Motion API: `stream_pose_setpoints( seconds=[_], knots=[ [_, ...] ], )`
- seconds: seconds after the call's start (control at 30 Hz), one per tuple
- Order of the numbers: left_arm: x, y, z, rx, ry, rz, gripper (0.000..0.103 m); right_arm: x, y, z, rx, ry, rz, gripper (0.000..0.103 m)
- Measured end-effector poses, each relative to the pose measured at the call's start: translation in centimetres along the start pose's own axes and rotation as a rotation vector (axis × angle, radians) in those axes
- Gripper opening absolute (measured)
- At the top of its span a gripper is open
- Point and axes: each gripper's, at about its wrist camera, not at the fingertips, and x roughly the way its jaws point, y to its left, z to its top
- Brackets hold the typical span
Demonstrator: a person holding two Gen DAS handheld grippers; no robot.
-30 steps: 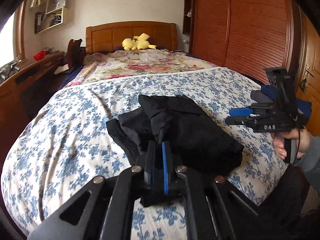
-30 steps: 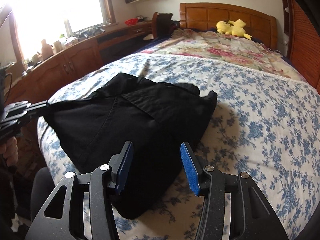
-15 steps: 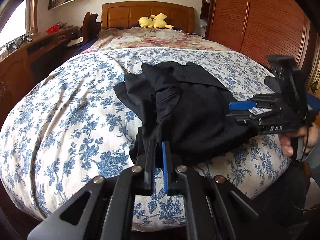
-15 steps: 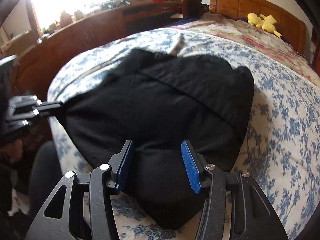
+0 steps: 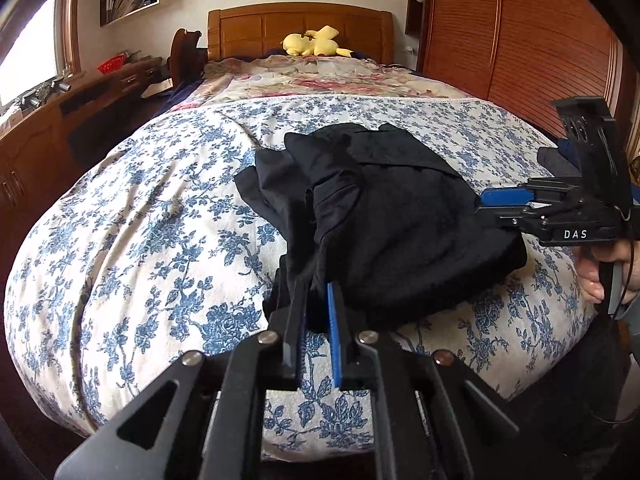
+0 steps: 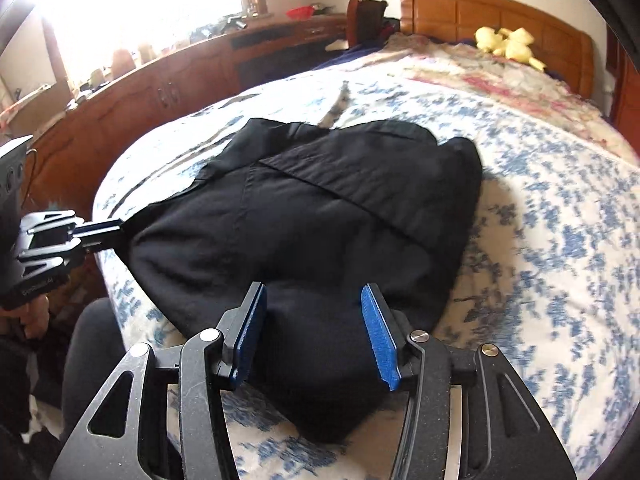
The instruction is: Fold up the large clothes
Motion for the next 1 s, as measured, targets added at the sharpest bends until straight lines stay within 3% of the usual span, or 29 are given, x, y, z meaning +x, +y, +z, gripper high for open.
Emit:
stream_pose_setpoints(
  seconds=[0.27, 0.73, 0.8, 0.87, 1.0],
  knots=[
    [1.1, 0.1, -0.5, -0.012, 0.036, 0.002, 0.010, 0.9, -1.4, -1.3, 0.070, 0.007, 0.038, 0.051],
    [0.9, 0.2, -0.8, -0.001, 0.048, 0.001, 0.012, 1.2, -1.5, -1.8, 0.075, -0.014, 0.043, 0.051],
    [0.2, 0.1, -1.0, 0.011, 0.042, -0.006, 0.015, 1.3, -1.5, -1.8, 0.074, -0.012, 0.043, 0.051],
    [-0.5, 0.3, -1.4, 0.006, 0.043, -0.025, 0.028, 1.3, -1.5, -1.9, 0.074, -0.011, 0.044, 0.052],
    [-1.0, 0.4, -2.2, 0.004, 0.041, -0.022, 0.038, 1.3, -1.6, -1.8, 0.084, -0.015, 0.048, 0.053]
  ],
)
